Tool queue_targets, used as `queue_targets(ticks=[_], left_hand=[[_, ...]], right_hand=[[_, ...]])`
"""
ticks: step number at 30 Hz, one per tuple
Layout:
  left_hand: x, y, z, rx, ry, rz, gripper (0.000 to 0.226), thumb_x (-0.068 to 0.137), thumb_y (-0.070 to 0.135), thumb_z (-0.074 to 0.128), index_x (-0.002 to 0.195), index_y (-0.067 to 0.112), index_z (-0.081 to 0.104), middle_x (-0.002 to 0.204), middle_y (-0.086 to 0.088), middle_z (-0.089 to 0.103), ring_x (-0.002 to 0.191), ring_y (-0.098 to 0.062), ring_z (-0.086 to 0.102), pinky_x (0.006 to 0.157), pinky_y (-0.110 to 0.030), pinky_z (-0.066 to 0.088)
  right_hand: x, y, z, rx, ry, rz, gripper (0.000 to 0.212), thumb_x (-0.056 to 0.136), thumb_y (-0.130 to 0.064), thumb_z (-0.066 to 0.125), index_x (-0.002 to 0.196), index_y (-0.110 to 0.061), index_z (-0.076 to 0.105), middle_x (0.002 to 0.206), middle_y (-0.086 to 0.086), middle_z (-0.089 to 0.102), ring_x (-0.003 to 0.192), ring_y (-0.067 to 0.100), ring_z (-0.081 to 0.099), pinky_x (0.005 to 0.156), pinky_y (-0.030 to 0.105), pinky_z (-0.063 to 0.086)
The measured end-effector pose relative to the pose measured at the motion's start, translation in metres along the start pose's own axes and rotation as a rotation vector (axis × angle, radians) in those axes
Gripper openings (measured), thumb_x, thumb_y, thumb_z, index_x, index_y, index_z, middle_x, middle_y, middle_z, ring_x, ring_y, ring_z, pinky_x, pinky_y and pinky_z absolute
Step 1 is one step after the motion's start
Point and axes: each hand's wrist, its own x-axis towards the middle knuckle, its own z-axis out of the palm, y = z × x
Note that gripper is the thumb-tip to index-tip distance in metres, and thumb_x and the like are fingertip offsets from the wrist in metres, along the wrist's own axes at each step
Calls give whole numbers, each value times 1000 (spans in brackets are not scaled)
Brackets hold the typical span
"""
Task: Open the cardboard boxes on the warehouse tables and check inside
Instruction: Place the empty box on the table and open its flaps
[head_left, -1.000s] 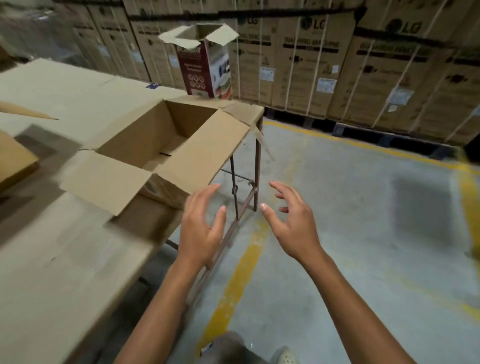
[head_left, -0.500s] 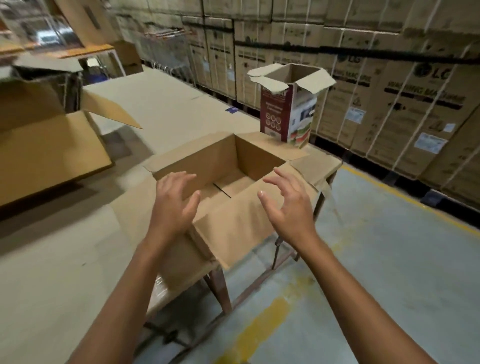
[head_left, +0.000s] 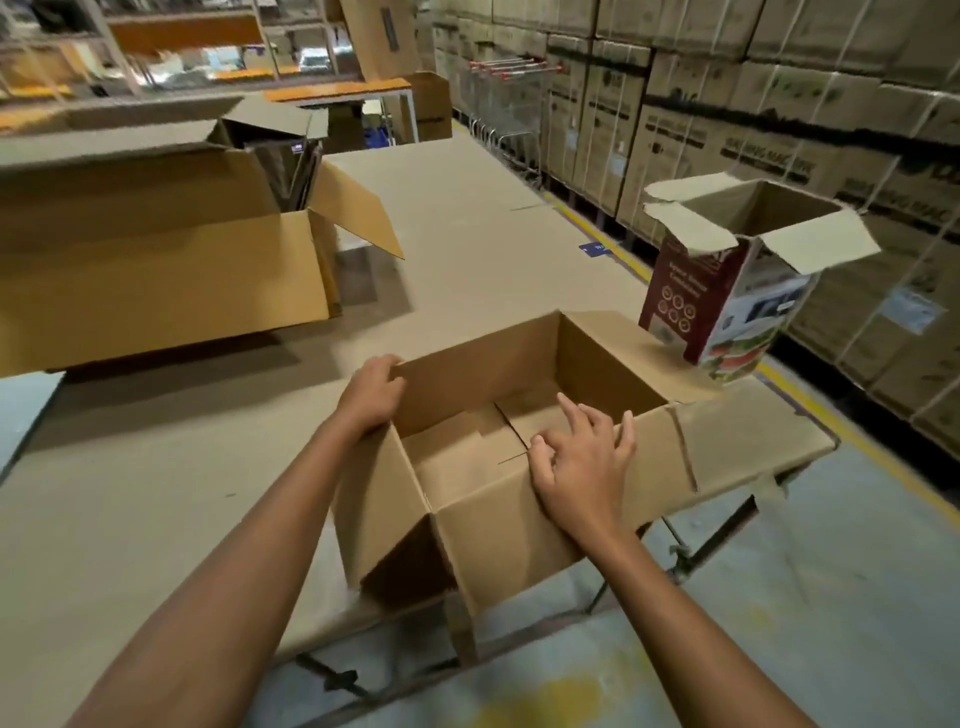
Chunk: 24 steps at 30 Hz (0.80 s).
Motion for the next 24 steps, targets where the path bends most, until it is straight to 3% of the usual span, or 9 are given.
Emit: queue_targets(ticks=[5, 9, 13, 16, 20, 24], left_hand=[[-47, -11, 1, -7, 142, -196, 42, 90, 24, 40, 128, 17, 58, 130, -9, 60, 114, -28, 57, 96, -47, 49], [-96, -5, 4, 7, 242, -315, 37, 97, 17, 40, 132, 15, 52, 130, -8, 54, 112, -26, 54, 92, -42, 47], [-141, 1, 11, 6, 328, -391, 39, 99, 20, 38, 136, 14, 45, 128, -15, 52, 114, -34, 53, 93, -46, 46], [-171, 14, 19, 54, 365, -472, 37, 99, 23, 39, 132, 8, 46, 125, -20, 51, 115, -39, 51, 91, -45, 44], [-212, 40, 36, 137, 419, -562, 32, 98, 31, 41, 119, 6, 46, 121, -18, 52, 109, -37, 53, 78, -40, 41], [-228, 42, 33, 80, 407, -684, 35, 96, 38, 48, 115, 9, 45, 119, -16, 55, 107, -38, 57, 75, -37, 39]], right_hand=[[35, 28, 6, 24, -159, -185, 51, 87, -45, 28, 92, -31, 77, 152, 2, 47, 142, 21, 32, 122, 49, -3], [69, 37, 11, 82, -293, -280, 63, 88, -52, 18, 108, -34, 75, 164, 2, 24, 153, 21, 7, 122, 49, -2], [103, 30, 15, 119, -469, -270, 42, 104, -41, 31, 125, -30, 66, 168, 5, 0, 154, 26, -5, 120, 55, 8], [116, 22, 20, 189, -559, -238, 42, 105, -34, 33, 141, -26, 53, 165, 16, 10, 153, 32, 6, 120, 54, 21], [103, 12, 9, 377, -516, -71, 56, 102, -36, 48, 152, -15, 34, 151, 17, 44, 134, 37, 45, 103, 45, 42], [70, 12, -18, 581, -529, 31, 76, 97, -43, 59, 156, -14, 20, 152, 14, 43, 132, 37, 48, 105, 46, 45]])
